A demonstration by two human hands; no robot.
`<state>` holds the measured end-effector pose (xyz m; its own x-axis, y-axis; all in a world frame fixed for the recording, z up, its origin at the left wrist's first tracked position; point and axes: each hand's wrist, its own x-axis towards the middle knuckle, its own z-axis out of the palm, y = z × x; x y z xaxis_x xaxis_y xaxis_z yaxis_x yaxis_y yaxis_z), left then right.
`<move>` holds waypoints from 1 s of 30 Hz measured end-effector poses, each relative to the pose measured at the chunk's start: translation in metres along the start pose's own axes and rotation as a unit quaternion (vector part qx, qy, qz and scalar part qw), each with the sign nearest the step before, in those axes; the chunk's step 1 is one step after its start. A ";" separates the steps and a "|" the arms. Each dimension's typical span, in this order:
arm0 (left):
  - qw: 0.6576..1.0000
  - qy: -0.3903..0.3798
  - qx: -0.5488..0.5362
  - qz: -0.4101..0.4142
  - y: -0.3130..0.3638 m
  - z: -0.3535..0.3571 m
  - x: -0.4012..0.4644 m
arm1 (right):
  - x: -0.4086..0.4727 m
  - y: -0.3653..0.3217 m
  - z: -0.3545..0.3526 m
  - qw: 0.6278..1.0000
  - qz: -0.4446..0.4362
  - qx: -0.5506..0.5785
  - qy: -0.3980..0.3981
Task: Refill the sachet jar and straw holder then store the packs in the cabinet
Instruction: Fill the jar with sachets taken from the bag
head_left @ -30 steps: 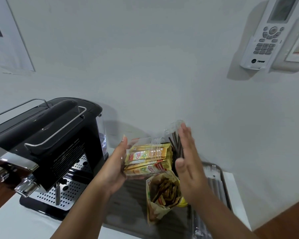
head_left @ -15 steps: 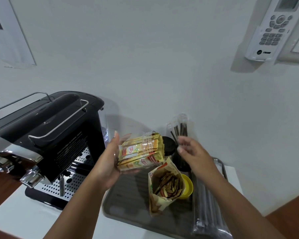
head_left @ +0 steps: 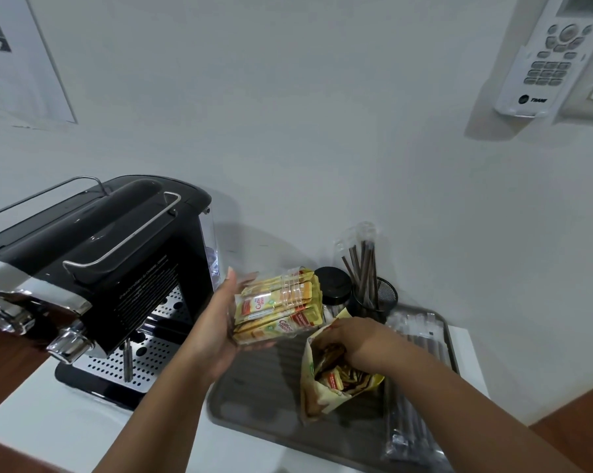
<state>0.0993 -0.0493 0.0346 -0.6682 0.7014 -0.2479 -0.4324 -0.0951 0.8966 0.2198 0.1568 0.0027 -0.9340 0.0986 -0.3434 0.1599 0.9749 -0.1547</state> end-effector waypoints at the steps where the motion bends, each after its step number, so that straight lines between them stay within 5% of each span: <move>1: 1.000 0.000 -0.002 0.001 0.000 0.000 0.000 | 0.001 0.001 0.001 1.000 -0.004 -0.012 0.004; 15: 1.000 0.002 -0.019 0.004 0.003 0.003 0.010 | -0.042 0.024 -0.035 0.981 0.002 0.082 0.177; 22: 0.999 -0.023 -0.044 -0.017 0.008 0.008 0.014 | -0.091 0.035 -0.069 0.851 0.010 0.299 0.432; 26: 0.998 -0.035 -0.046 -0.022 0.010 0.014 0.016 | -0.100 0.031 -0.083 0.807 -0.044 0.238 0.539; 30: 0.997 -0.046 -0.040 -0.041 0.013 0.019 0.018 | -0.101 0.022 -0.096 0.811 -0.117 0.102 0.564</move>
<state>0.0930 -0.0247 0.0482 -0.5720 0.7706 -0.2811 -0.5333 -0.0890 0.8413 0.2866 0.1872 0.1230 -0.6256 0.1470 0.7662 -0.1219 0.9516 -0.2821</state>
